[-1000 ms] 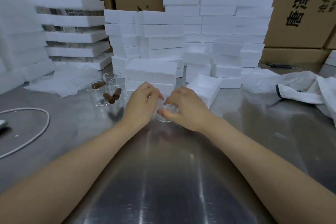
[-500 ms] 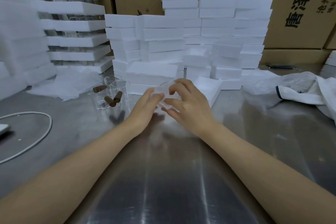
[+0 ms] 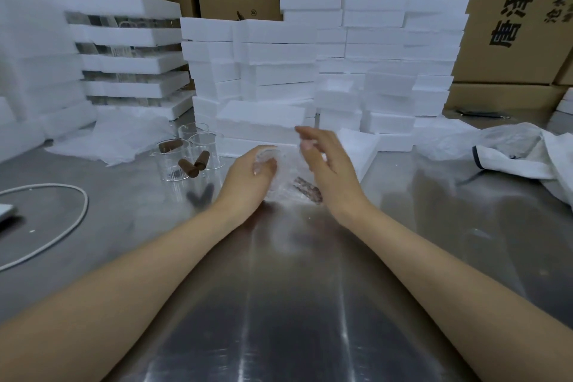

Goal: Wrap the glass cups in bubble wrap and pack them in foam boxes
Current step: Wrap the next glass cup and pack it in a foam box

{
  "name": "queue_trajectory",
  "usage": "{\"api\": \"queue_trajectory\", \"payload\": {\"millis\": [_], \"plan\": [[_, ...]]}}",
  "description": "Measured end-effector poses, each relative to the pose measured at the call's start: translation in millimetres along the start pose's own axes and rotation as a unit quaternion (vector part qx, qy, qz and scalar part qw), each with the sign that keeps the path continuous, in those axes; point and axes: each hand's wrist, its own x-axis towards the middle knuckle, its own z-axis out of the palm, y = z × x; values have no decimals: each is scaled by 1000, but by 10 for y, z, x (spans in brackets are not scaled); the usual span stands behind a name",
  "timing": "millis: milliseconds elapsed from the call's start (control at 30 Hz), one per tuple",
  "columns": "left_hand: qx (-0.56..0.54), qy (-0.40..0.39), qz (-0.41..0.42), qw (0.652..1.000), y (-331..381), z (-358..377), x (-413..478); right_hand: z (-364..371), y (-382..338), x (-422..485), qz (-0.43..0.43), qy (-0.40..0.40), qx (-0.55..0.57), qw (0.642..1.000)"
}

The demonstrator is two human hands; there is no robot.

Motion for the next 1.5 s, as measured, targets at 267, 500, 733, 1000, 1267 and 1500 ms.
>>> {"api": "queue_trajectory", "payload": {"millis": [267, 500, 733, 1000, 1267, 1500], "plan": [[43, 56, 79, 994, 96, 60, -132, 59, 95, -37, 47, -29, 45, 997], [-52, -97, -2, 994, 56, 145, -176, 53, 71, 9, 89, 41, 38, 994], [-105, -55, 19, 993, 109, 217, -214, 74, 30, 15, 92, 75, 12, 993], [-155, 36, -68, 985, 105, 135, -124, 131, 11, -45, 60, -15, -63, 996], [-18, 60, 31, 998, 109, 95, -154, 172, 45, -46, 43, -56, -170, 983], [84, 70, 93, 990, 82, 35, -127, 134, 0, -43, 54, -37, -154, 986]]}}
